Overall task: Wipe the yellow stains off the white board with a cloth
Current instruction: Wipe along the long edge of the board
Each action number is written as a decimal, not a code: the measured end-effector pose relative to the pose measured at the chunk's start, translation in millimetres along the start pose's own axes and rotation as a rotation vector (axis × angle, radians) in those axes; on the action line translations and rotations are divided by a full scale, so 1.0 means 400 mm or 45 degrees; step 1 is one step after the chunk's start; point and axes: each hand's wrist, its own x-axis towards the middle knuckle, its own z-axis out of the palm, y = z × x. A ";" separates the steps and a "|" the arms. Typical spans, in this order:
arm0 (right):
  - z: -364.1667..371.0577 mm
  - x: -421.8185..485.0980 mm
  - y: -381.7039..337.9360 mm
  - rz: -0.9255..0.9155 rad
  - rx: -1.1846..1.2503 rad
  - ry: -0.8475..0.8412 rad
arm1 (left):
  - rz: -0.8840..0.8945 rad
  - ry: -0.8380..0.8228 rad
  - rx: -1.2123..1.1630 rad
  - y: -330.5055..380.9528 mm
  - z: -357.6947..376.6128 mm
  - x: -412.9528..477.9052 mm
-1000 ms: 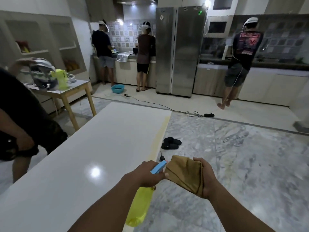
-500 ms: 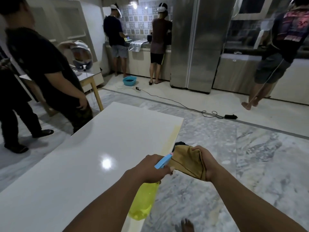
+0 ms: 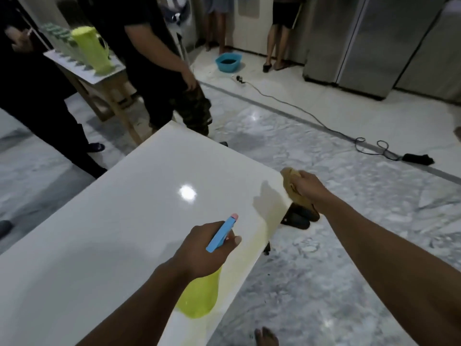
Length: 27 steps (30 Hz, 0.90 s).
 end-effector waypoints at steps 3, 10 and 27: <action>0.019 0.124 0.022 -0.289 -0.328 -0.051 | -0.003 0.049 -0.089 0.001 0.014 0.051; 0.136 0.305 0.236 -0.679 -1.055 -0.226 | -0.055 0.072 -0.223 -0.059 0.066 0.117; 0.264 0.235 0.311 -0.685 -1.253 0.009 | -0.207 0.197 -0.277 -0.165 0.069 0.002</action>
